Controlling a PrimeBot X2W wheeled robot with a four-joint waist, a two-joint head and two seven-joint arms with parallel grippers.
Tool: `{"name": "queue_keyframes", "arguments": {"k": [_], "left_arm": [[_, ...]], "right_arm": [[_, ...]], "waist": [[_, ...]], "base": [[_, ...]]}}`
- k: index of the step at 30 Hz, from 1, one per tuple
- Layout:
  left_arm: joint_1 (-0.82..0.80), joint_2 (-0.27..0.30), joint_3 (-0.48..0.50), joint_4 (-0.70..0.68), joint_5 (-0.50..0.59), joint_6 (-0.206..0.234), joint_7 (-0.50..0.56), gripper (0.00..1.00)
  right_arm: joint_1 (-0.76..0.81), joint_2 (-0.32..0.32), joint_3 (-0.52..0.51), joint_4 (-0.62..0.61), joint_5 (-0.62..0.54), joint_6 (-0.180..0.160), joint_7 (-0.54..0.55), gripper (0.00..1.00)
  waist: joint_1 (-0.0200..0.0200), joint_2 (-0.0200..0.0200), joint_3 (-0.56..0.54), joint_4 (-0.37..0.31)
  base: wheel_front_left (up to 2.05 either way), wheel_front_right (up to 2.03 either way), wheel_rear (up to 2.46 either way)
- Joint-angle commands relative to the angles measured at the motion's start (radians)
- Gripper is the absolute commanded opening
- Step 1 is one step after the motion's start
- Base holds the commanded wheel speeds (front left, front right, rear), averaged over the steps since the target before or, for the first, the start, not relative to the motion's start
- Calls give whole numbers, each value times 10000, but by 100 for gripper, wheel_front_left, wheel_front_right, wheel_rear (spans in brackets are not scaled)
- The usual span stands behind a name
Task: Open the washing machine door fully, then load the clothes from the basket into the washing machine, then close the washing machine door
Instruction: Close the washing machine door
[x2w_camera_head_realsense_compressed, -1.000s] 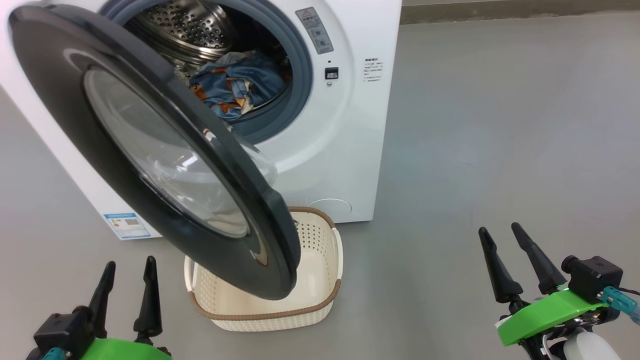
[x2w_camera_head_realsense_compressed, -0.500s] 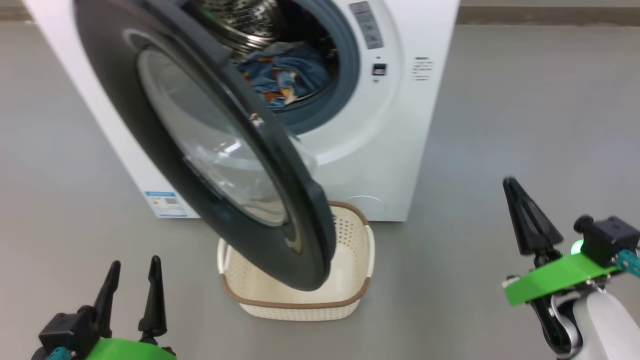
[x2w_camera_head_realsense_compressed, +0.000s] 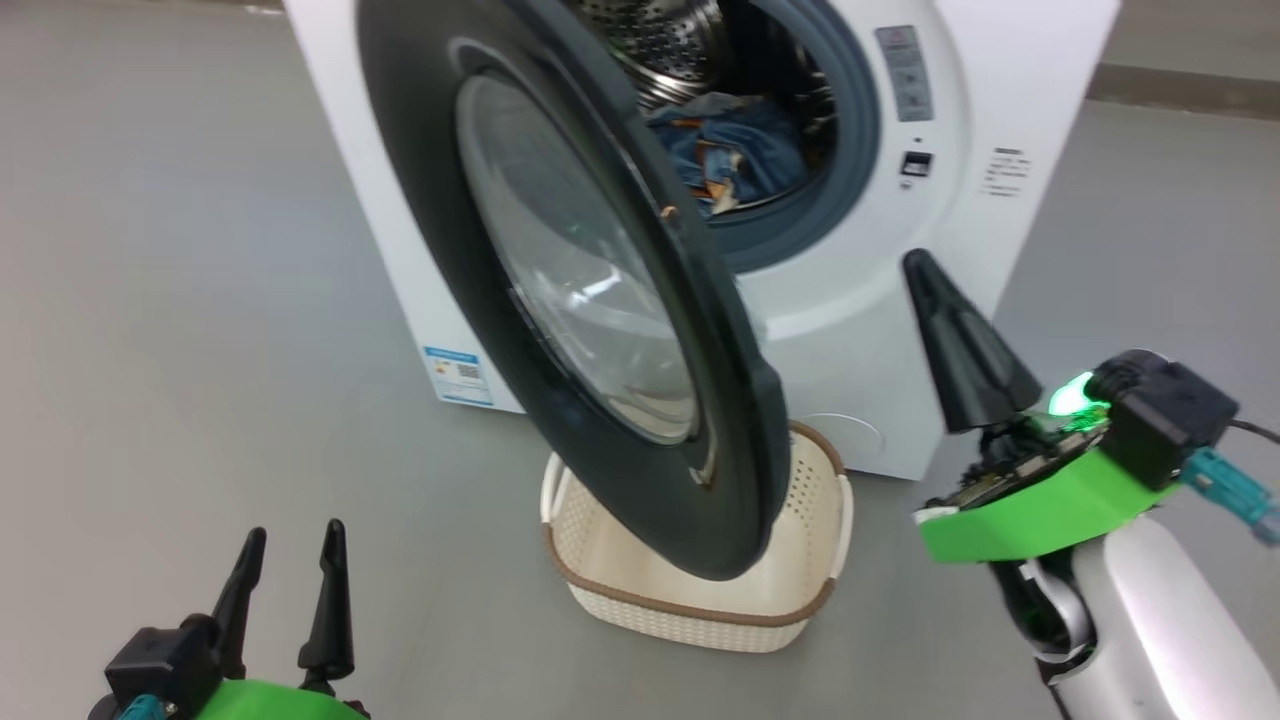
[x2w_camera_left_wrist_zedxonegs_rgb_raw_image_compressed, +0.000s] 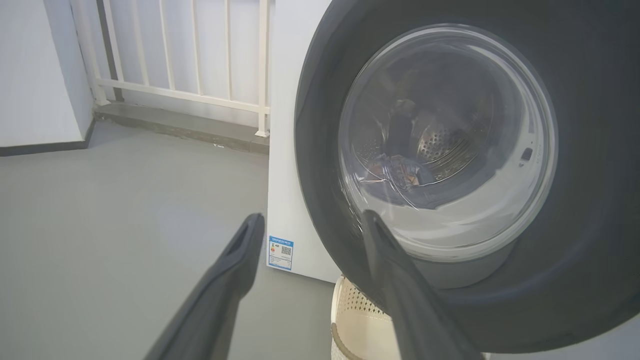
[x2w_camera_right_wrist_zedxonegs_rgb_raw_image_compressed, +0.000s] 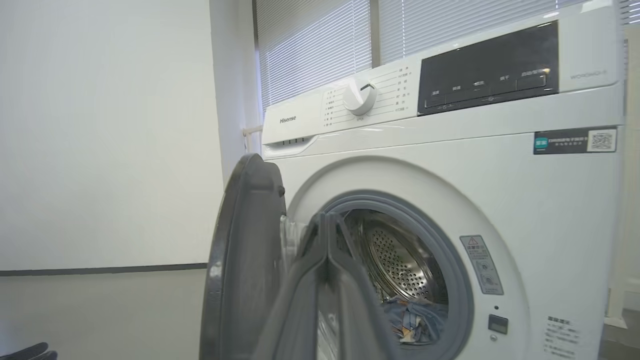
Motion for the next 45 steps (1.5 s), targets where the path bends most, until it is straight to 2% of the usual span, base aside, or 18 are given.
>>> {"name": "queue_keyframes", "arguments": {"k": [1, 6, 10, 19, 30, 38, 45], "left_arm": [[-222, 200, 297, -196, -23, -23, -64, 100], [-244, 229, 191, -157, -47, -23, -65, 100], [-241, 248, 151, -117, -79, -23, -65, 100], [-219, 296, 174, -116, -159, -23, -65, 100], [-218, 330, 148, -133, -239, -23, -65, 100], [-299, 418, 131, -185, -291, -23, -65, 100], [-473, 400, 137, -252, -364, -23, -65, 100]], "right_arm": [[-329, 86, 320, -332, -4, 98, -46, 0], [-435, 95, 1305, -536, 70, 98, -46, 0], [-320, -4, 2080, -232, 120, 98, -46, 0], [-150, -287, 3399, 1629, 273, 98, -46, 0], [-299, -314, 3466, 3472, 809, 98, -46, 0], [-356, -299, 2946, 3835, 934, 98, -46, 0], [-619, -596, 2069, 3927, 800, 98, -46, 0]], "waist": [[0, 0, -101, 524], [0, 0, -166, 1041], [0, 0, -227, 1364], [0, 0, -257, 1641], [0, 0, -124, 1469], [0, 0, 90, 1359], [0, 0, 614, 1326]], "base": [[0, 0, 0], [0, 0, 0], [0, 0, 0], [0, 0, 0], [0, 0, 0], [0, 0, 0], [0, 0, 0]]}}
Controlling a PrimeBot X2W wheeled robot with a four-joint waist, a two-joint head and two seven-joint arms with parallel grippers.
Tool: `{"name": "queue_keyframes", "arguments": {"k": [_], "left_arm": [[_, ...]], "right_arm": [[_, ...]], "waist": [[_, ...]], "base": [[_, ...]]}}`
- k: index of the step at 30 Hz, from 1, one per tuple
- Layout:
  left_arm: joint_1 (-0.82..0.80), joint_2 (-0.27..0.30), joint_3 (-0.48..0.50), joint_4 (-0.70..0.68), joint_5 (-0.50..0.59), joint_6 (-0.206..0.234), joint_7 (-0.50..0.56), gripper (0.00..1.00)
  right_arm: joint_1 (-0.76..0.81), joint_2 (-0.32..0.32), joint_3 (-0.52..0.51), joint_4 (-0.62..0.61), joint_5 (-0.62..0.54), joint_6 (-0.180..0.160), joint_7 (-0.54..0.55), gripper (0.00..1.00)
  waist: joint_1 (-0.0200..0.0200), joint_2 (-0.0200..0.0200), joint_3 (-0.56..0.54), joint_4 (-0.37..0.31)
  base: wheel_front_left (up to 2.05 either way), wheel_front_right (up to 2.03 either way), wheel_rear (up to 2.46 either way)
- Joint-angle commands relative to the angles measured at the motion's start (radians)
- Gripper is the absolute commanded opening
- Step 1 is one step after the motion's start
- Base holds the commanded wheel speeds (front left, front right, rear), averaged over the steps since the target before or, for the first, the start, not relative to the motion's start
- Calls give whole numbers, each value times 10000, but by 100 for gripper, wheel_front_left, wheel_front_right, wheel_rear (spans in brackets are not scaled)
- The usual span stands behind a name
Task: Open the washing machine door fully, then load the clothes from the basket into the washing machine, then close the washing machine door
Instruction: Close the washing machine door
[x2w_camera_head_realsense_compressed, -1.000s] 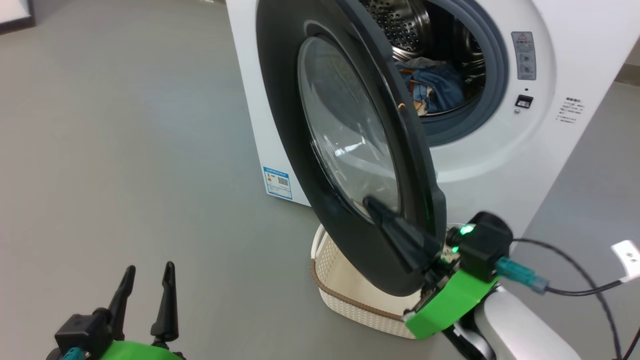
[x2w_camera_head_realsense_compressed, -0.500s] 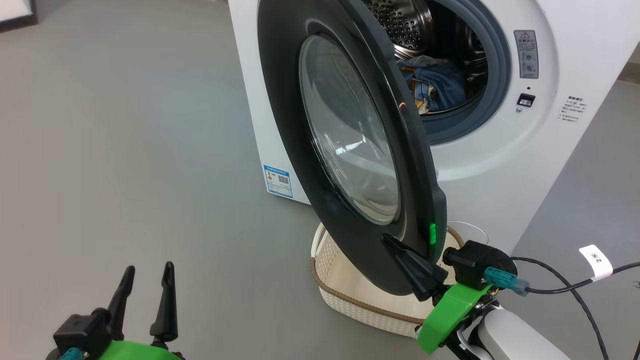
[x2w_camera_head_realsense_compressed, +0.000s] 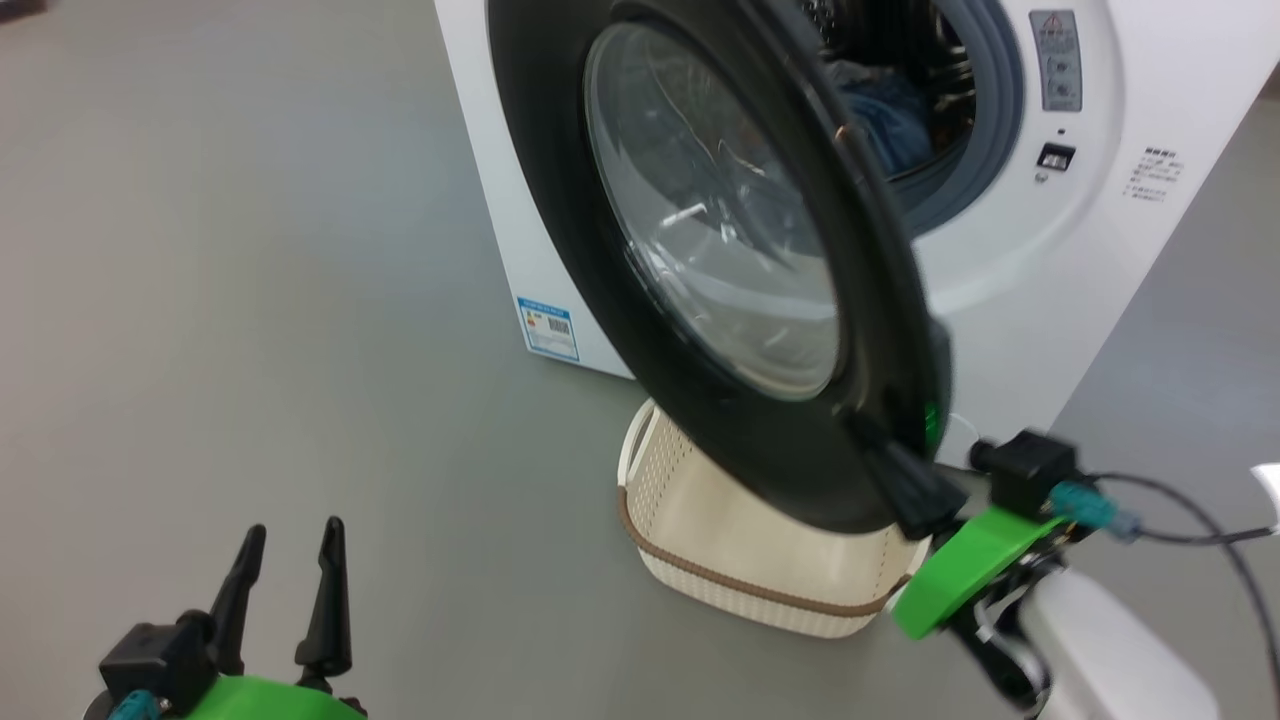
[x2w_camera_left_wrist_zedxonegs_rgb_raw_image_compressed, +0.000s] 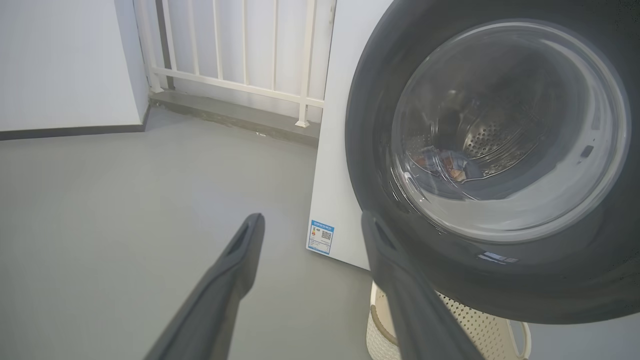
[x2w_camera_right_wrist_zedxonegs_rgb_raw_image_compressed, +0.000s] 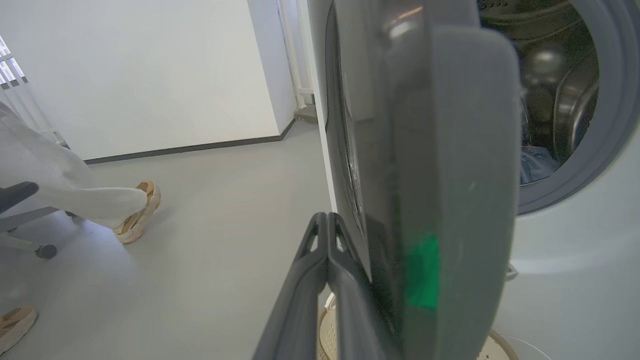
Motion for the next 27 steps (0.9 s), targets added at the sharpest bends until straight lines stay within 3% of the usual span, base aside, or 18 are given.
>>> {"name": "queue_keyframes", "arguments": {"k": [1, 14, 27], "left_arm": [[-493, 207, 305, -298, -104, -23, -65, 100], [-1169, 335, 369, -566, -259, -23, -65, 100], [-1604, 287, 375, -694, -529, -23, -65, 100]], "right_arm": [[-429, -198, -190, -166, -40, 60, -48, 0], [-1956, -817, -2260, -21, -524, 60, -48, 0], [-4426, -1298, -2961, 1267, -361, 60, -48, 0]], "waist": [[0, -1, 298, -14], [0, -1, 2002, 113], [0, -1, 3199, 257]], "base": [[0, 0, 0], [0, 0, 0], [0, 0, 0]]}}
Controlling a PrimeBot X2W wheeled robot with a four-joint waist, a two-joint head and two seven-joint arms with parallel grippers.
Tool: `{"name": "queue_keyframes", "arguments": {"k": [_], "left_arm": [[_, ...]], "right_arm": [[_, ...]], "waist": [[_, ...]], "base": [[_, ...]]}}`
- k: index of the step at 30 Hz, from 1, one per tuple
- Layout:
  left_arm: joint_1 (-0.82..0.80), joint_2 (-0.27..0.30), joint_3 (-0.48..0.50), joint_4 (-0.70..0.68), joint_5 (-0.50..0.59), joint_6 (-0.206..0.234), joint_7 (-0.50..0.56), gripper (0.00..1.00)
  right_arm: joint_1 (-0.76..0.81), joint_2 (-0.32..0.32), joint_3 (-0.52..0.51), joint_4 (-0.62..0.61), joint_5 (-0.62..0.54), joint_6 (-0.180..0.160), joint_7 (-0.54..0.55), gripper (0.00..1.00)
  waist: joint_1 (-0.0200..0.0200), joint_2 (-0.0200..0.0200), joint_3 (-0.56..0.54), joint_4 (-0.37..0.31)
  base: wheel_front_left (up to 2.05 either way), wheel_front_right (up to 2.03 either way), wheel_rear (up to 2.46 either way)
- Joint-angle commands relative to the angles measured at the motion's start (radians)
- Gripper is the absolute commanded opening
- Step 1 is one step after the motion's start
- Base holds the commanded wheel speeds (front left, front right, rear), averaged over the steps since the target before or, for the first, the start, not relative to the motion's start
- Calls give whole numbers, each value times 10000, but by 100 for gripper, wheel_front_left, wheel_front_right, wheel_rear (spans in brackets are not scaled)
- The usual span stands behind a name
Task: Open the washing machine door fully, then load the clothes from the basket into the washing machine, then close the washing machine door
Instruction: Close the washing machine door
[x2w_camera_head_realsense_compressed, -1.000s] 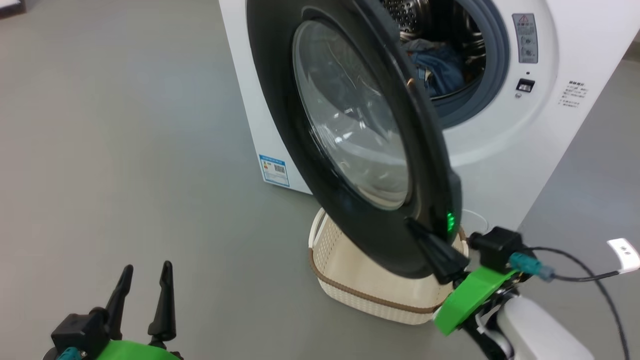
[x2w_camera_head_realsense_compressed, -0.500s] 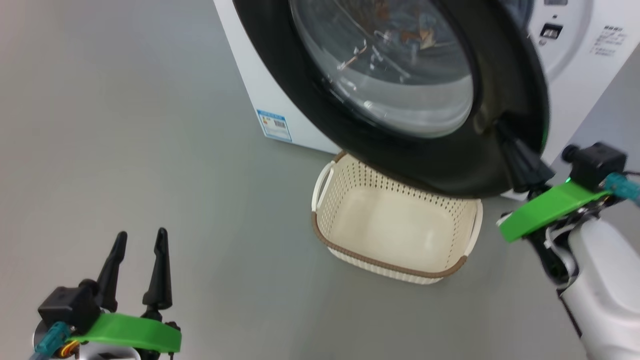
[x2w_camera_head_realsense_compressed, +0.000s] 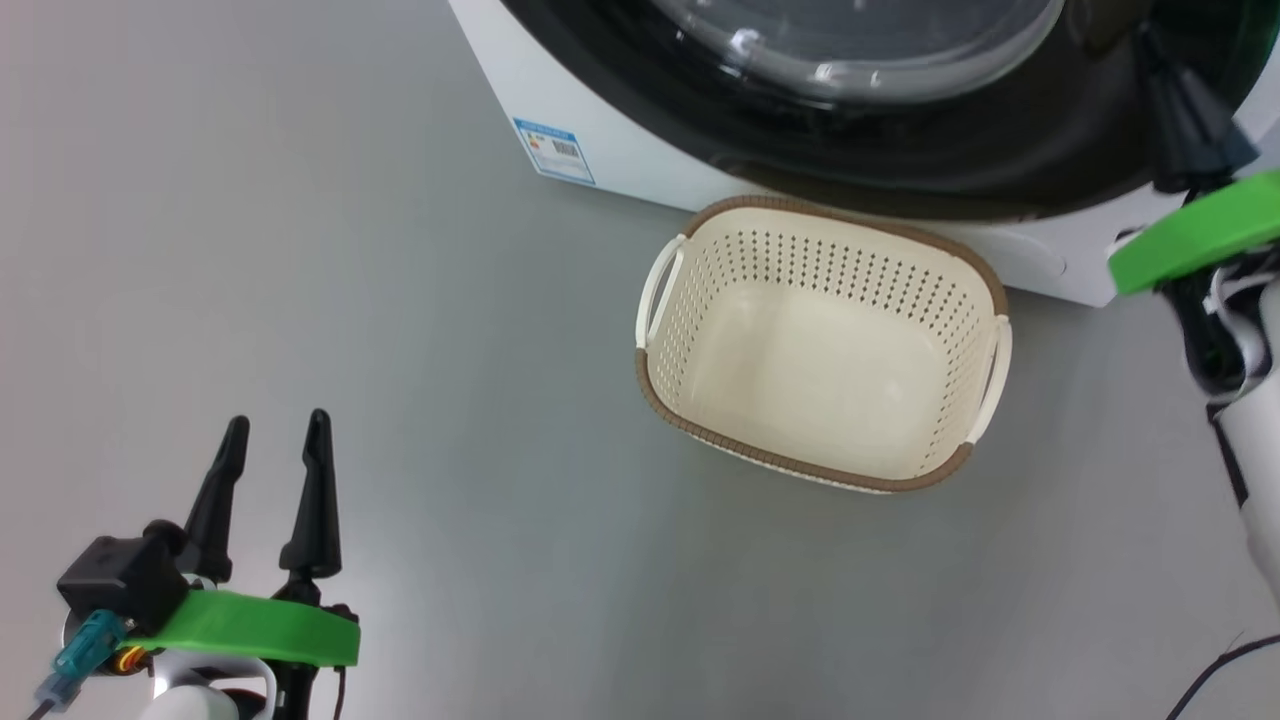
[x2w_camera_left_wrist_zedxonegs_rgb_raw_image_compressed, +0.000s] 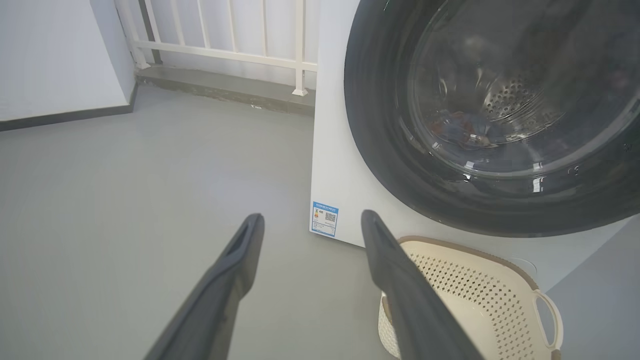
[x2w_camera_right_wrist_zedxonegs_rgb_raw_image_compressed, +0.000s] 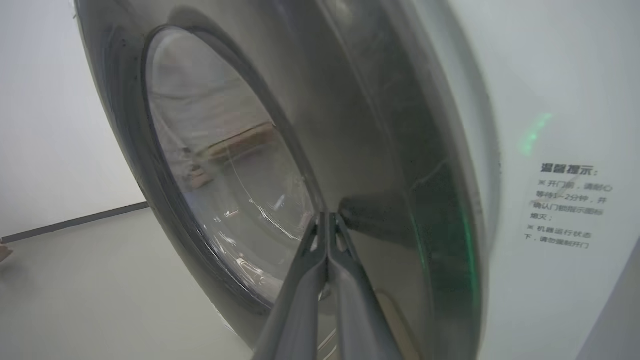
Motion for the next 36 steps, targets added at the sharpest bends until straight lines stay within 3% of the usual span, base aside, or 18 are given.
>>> {"name": "queue_keyframes", "arguments": {"k": [1, 14, 19, 24, 25, 26, 27, 28, 36], "left_arm": [[-299, 257, 374, -271, -76, -15, -65, 100], [-435, 152, 335, -157, -283, -15, -65, 100], [-351, 122, 357, -117, -271, -15, -65, 100], [-323, 98, 309, -114, -220, -15, -65, 100], [-306, 107, 310, -103, -209, -15, -65, 100], [-287, 119, 319, -96, -202, -15, -65, 100], [-264, 133, 337, -92, -199, -15, -65, 100], [-238, 150, 355, -87, -193, -15, -65, 100], [-61, 287, 223, -55, -106, -15, -65, 100]], "right_arm": [[-382, -56, 28, -3, 161, 58, -48, 0], [-2589, -306, 47, 2408, -658, 58, -48, 0], [-2428, -86, 333, 2535, -640, 58, -48, 0], [-1643, 47, 535, 1913, -454, 58, -48, 0], [-1425, 85, 569, 1724, -410, 58, -48, 9], [-1199, 113, 597, 1524, -385, 58, -48, 24], [-969, 136, 661, 1310, -377, 58, -48, 49], [-732, 157, 746, 1091, -388, 58, -48, 97], [870, 400, 1082, -301, -70, 58, -48, 100]], "waist": [[0, -1, 268, 59], [0, -1, 196, 154], [0, -1, -12, 106], [0, -1, -337, -18], [0, -1, -416, -60], [0, -1, -495, -112], [0, -1, -576, -176], [0, -1, -657, -253], [0, -1, -1408, -1156]], "base": [[0, 0, 0], [0, 0, 0], [0, 0, 0], [0, 0, 0], [0, 0, 0], [0, 0, 0], [0, 0, 0], [0, 0, 0], [0, 0, 0]]}}
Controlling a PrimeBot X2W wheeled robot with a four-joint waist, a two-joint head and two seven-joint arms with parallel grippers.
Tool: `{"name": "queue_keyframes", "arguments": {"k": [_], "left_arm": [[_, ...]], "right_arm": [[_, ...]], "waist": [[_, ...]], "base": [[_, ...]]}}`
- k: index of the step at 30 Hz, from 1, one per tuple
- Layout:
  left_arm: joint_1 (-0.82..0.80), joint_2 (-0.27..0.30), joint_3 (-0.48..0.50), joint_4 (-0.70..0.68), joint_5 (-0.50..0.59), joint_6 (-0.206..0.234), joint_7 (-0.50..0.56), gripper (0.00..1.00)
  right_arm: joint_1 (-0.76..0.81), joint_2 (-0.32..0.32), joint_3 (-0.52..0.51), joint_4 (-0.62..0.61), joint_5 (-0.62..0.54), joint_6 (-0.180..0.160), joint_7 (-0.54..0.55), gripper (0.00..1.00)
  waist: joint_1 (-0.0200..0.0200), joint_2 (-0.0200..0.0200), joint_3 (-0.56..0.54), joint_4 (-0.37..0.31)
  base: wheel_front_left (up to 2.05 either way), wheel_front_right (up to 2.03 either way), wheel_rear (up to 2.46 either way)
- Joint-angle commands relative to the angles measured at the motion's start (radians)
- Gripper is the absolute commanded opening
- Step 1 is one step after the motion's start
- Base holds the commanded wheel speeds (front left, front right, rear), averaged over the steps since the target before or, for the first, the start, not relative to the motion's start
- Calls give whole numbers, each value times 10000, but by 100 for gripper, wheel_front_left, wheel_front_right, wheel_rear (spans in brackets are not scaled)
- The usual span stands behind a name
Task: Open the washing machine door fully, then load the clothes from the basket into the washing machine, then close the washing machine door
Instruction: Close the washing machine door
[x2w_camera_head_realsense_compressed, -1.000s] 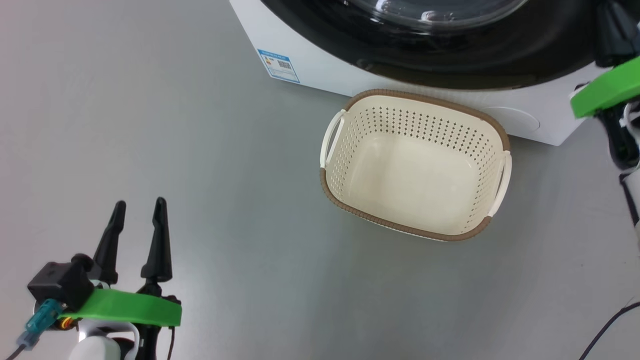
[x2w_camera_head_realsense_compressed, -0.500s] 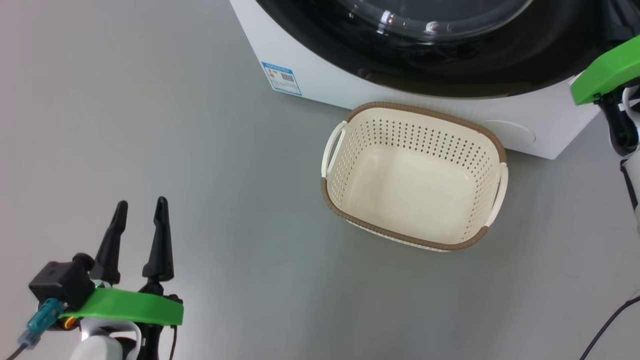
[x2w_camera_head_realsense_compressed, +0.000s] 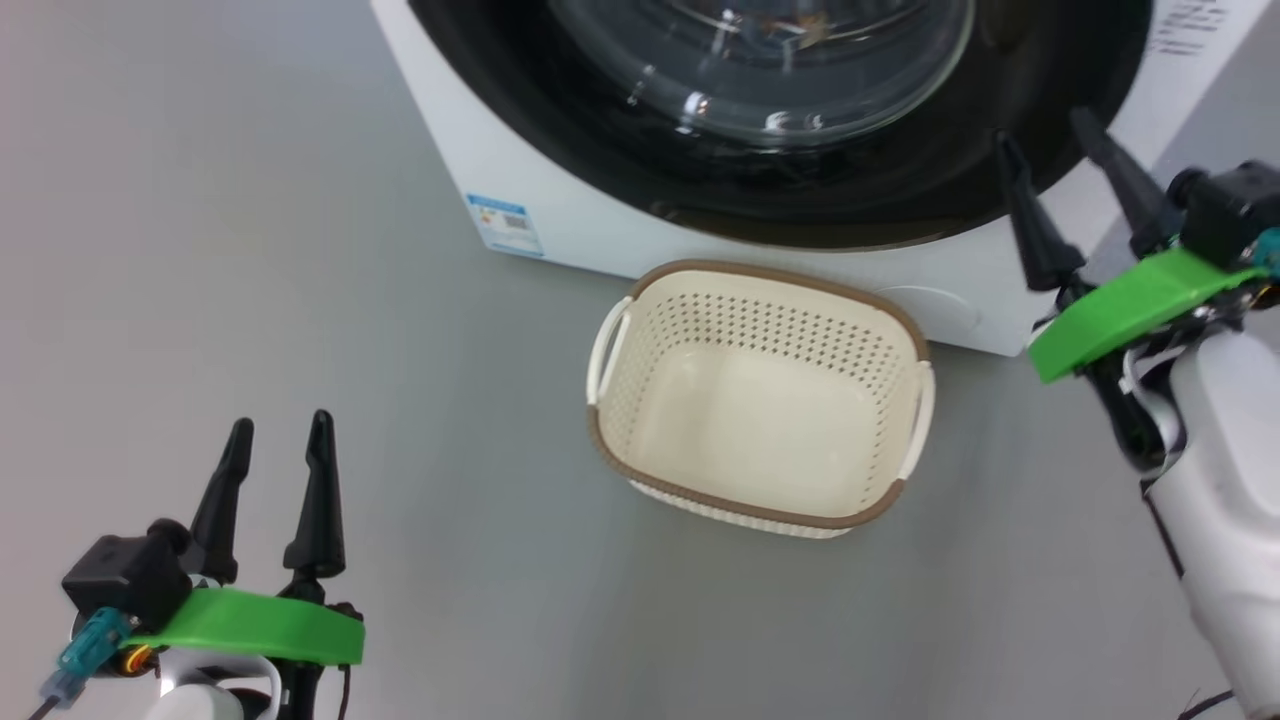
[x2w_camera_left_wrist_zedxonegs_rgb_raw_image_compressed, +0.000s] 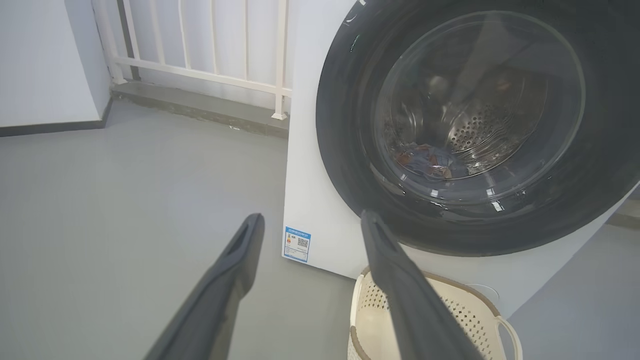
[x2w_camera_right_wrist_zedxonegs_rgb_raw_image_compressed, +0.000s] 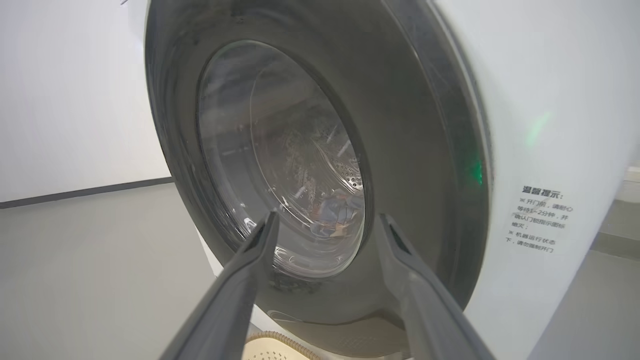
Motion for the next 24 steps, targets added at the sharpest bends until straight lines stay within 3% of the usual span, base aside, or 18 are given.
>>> {"name": "queue_keyframes", "arguments": {"k": [1, 10, 24], "left_arm": [[32, 359, 243, -181, 154, -13, -63, 100], [213, 468, 106, -159, 256, -13, -63, 100], [838, 491, 94, -352, 227, -14, -63, 100]], "right_arm": [[517, 169, 212, -570, 137, -21, -46, 100], [1883, 370, 123, -1421, 310, -21, -46, 100], [4730, 1093, -1386, -2972, 188, -21, -46, 100]], "waist": [[0, 0, -567, -659], [0, 0, -1304, -1726], [0, 0, -2246, -2991]], "base": [[0, 0, 0], [0, 0, 0], [0, 0, 0]]}}
